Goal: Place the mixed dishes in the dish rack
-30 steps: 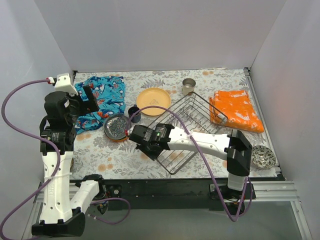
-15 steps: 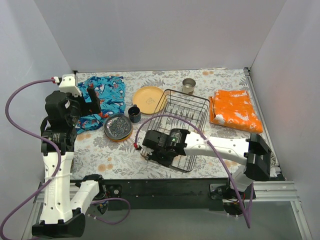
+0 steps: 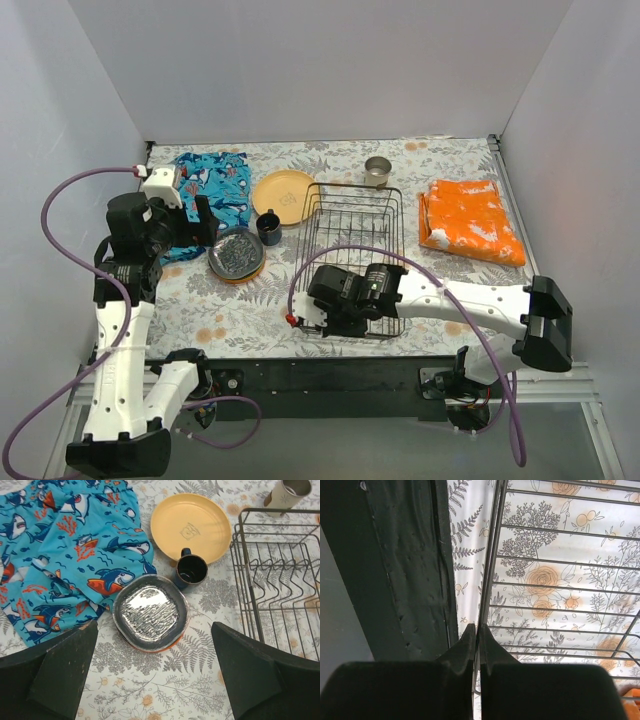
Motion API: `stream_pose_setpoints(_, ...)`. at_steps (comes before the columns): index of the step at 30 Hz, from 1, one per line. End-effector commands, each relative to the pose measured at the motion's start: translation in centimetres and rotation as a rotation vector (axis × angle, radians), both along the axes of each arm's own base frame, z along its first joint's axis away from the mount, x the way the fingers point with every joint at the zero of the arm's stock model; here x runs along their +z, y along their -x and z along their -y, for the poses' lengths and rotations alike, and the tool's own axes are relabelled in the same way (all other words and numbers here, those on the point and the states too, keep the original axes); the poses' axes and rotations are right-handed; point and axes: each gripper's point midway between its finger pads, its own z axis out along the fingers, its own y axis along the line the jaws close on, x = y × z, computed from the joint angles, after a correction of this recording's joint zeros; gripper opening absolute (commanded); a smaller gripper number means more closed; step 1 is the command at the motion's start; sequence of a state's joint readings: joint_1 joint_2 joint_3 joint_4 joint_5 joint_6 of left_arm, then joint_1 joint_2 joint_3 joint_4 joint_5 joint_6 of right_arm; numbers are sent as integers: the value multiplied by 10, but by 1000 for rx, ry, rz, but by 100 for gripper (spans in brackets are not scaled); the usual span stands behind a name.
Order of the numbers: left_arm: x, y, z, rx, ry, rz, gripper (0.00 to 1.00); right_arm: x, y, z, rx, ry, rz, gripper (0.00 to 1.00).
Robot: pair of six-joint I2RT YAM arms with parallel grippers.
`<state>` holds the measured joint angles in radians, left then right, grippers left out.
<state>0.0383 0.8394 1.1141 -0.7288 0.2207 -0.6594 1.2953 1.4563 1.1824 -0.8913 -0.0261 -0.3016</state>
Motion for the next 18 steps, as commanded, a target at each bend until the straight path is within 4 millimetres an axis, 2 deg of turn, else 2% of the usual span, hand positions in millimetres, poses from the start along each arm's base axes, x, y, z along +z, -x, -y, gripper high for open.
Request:
stream_pose_setpoints(1,-12,5,13,-92,11,-29,98,-27,8,29,147,112,-10,1)
stream_pose_setpoints(7,-28,5,16,-106,28,-64,98,-32,-14,54,102,139,58,1)
stream_pose_setpoints(8,-29,5,18,-114,33,-65,98,-36,-19,63,69,156,50,1)
stream_pose_setpoints(10,-35,7,22,-141,41,-78,98,-37,-27,66,5,148,44,1)
stream_pose_setpoints(11,-36,10,29,-187,52,-80,98,-36,-38,69,-54,141,41,1)
stream_pose_setpoints(14,-46,15,41,-279,59,-98,98,-34,-58,68,-150,115,52,1)
stream_pose_setpoints(16,-58,12,47,-316,80,-149,98,-32,-61,64,-185,91,60,1)
stream_pose_setpoints(18,-68,8,56,-364,113,-214,90,-28,-60,60,-209,62,49,1)
